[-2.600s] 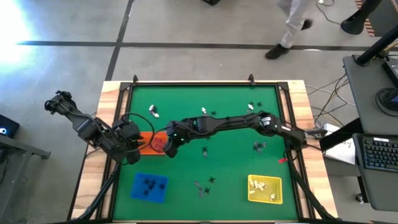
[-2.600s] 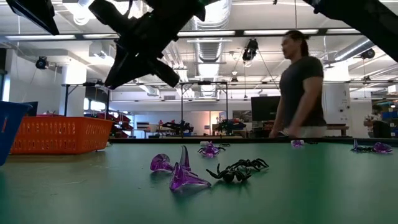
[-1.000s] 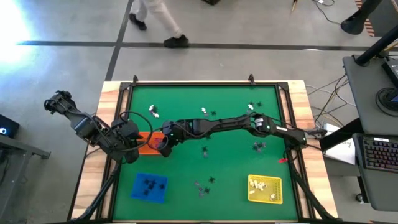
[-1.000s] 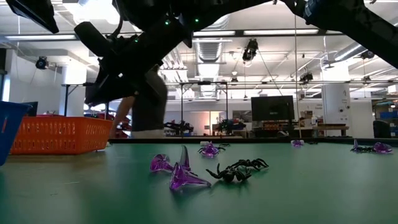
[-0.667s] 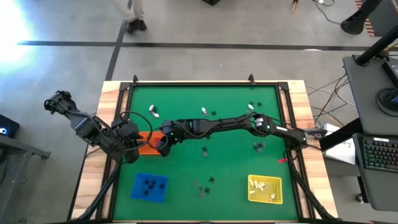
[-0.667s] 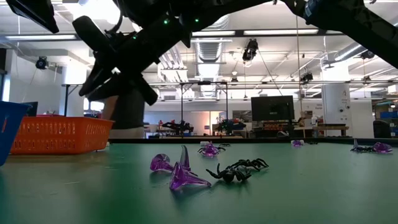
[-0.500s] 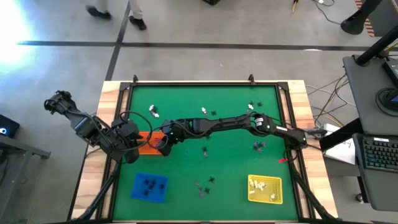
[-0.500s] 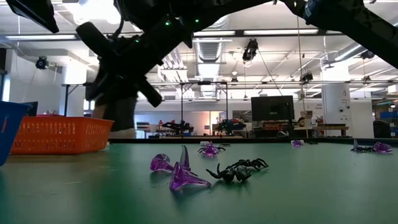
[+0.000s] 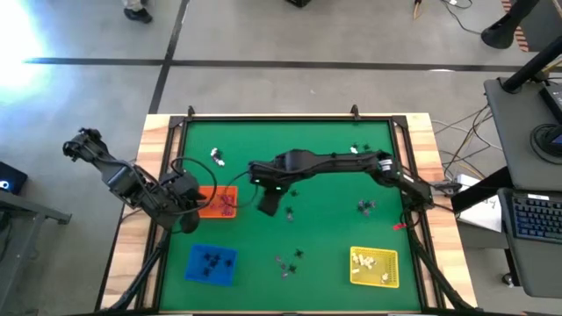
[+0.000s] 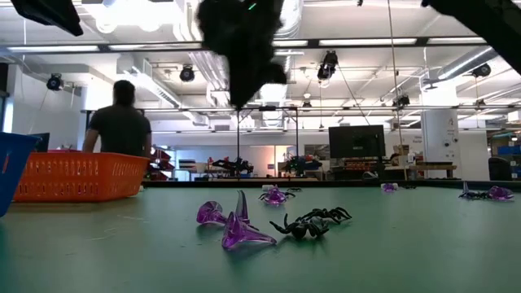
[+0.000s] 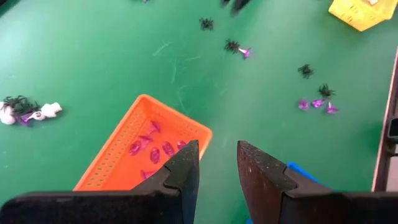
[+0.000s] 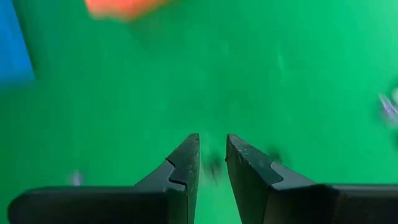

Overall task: Sort Halloween decoration
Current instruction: Put the violet witch hat toy into the orange bin

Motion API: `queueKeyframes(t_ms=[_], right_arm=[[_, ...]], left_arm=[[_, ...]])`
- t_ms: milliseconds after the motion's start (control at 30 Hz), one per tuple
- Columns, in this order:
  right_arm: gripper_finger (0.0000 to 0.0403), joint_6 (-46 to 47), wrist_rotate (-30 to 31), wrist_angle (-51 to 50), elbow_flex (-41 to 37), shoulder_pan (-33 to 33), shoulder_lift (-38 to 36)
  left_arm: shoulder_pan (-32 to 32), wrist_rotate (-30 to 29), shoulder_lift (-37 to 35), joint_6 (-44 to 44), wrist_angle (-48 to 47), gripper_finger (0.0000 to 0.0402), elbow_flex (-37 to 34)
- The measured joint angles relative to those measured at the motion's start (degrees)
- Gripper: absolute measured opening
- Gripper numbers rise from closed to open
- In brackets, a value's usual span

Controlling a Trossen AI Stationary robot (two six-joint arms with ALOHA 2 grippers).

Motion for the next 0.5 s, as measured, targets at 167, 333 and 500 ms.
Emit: queueKeyframes(t_ms=[167,333,500], right_arm=[[0.0071,0.0,7.2,-13.3,-0.5,3.5,-5.5],[0.0068,2.1,10.9,-16.5,-1.0,7.5,-10.4],[0.0074,6.5,10.9,-17.6,-1.4,11.0,-13.7]], left_arm=[[0.0,0.0,3.8,-0.1,0.4,0.0091,0.0],[0.0,0.0,7.4,0.2,1.4,0.0091,0.0],[0.0,0.3,10.6,1.2,2.8,0.0091,0.0]])
